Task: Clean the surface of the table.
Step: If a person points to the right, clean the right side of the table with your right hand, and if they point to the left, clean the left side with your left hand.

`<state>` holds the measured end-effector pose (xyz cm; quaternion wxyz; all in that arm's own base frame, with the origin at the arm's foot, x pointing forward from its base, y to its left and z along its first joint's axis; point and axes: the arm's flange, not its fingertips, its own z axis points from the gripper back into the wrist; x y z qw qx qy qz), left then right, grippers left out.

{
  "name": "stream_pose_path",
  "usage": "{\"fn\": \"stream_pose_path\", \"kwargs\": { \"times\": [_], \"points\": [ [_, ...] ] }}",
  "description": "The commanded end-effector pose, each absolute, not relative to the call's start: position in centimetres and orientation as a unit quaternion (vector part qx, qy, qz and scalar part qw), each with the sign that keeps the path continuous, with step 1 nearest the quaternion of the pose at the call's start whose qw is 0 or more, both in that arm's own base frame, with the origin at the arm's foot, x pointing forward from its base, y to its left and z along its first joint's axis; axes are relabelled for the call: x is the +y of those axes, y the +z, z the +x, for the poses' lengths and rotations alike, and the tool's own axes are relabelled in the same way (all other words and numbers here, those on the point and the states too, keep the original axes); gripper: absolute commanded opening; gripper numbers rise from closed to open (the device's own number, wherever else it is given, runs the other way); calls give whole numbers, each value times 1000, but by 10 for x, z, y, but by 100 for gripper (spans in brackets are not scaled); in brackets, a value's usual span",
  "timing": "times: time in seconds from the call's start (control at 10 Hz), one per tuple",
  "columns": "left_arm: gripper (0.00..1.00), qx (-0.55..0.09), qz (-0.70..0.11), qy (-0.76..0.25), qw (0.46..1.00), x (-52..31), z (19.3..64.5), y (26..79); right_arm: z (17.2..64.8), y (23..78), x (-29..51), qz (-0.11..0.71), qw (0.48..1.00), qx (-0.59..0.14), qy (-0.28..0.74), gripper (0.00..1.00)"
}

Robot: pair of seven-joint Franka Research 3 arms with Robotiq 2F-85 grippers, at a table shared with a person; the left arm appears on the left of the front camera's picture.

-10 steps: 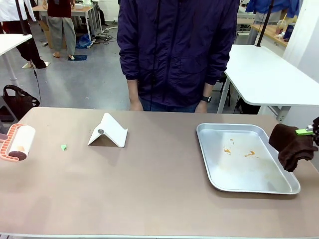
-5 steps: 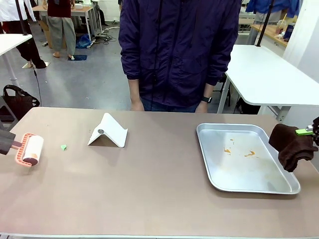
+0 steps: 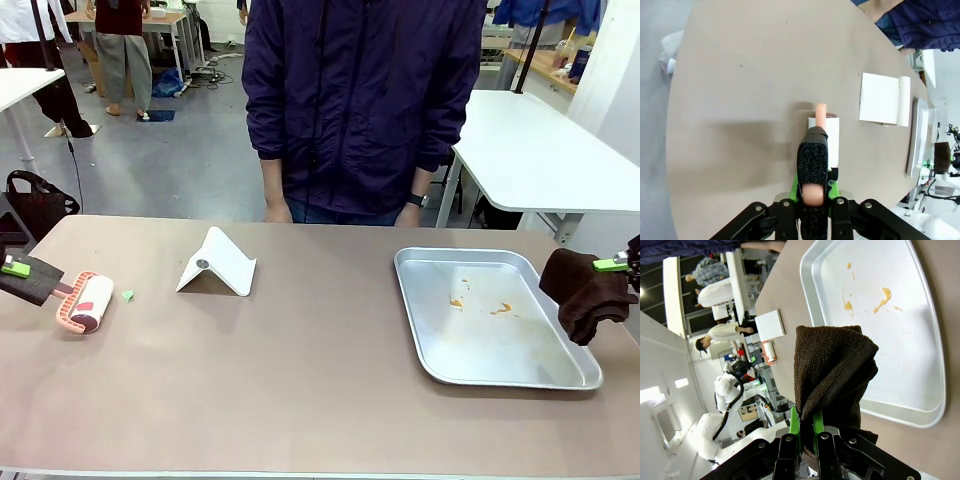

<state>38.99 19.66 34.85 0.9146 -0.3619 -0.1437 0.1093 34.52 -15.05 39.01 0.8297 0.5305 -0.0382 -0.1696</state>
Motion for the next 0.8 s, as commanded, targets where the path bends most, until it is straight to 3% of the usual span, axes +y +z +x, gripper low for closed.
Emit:
{"fn": "stream_pose_path", "kwargs": {
  "times": [0.0,0.7],
  "points": [
    [22,-134,-343,113,923,189,397,333,343,392,-150,528,831,-42,-170,11],
    [22,-81,-338,58,936,128,406,312,343,392,-150,528,831,-42,-170,11]
  ]
}}
